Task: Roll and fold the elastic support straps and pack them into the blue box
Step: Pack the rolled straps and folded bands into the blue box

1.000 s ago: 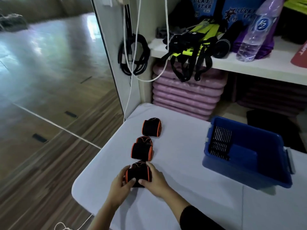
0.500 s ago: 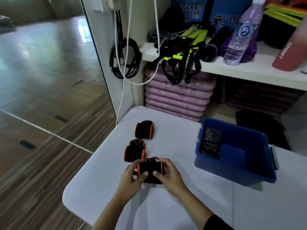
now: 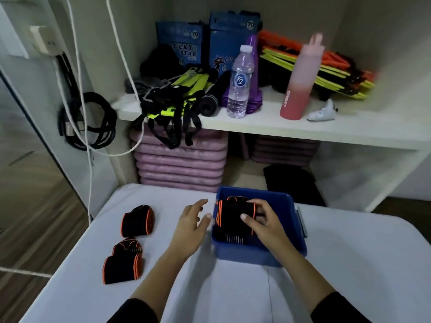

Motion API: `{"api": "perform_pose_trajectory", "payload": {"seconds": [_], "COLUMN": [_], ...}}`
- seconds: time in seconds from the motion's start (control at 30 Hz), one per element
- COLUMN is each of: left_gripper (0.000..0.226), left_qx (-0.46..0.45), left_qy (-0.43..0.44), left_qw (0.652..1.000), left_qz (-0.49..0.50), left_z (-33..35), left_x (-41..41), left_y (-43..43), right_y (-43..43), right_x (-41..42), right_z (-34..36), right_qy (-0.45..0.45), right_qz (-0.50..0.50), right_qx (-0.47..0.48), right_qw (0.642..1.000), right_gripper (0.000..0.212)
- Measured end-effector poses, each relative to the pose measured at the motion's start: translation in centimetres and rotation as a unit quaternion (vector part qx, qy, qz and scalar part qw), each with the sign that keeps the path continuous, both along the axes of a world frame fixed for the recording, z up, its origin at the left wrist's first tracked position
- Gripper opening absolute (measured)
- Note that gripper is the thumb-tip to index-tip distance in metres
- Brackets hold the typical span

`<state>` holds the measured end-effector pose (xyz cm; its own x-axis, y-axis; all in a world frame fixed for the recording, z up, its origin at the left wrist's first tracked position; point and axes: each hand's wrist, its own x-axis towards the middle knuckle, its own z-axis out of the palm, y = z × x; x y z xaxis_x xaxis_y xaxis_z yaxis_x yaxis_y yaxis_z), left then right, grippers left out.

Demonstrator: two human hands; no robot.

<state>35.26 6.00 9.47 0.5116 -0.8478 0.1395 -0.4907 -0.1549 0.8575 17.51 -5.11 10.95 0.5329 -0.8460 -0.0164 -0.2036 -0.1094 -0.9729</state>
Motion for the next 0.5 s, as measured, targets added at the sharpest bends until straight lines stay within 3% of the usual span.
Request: {"api": "perform_pose_trajectory", "payload": {"seconds": [0.1, 0.27, 0.5], "left_gripper": [0.047, 0.051, 0.051], "left_qx": [0.08, 0.135, 0.125], "left_qy": [-0.07, -0.151, -0.155], "left_qw": [0.994, 0.977, 0.975], "left_qz": [-0.037, -0.072, -0.094], "left_z": [-1.6, -2.9, -4.3], "left_x": [-0.1, -0.4, -0.3], "left_y": [-2.5, -5.0, -6.0], "right_y": [-2.4, -5.9, -8.8], "right_x": [-1.7, -3.8, -4.5], "right_z": [-0.8, -3.3, -4.9], "right_qy": [0.026, 0.092, 0.28], "right_qz": [-0.04, -0.066, 0.06], "right_qx": [0.008, 0.028, 0.069], "right_qw": [0.999, 0.993, 0.955], "right_gripper": [0.031, 0.028, 0.027]}}
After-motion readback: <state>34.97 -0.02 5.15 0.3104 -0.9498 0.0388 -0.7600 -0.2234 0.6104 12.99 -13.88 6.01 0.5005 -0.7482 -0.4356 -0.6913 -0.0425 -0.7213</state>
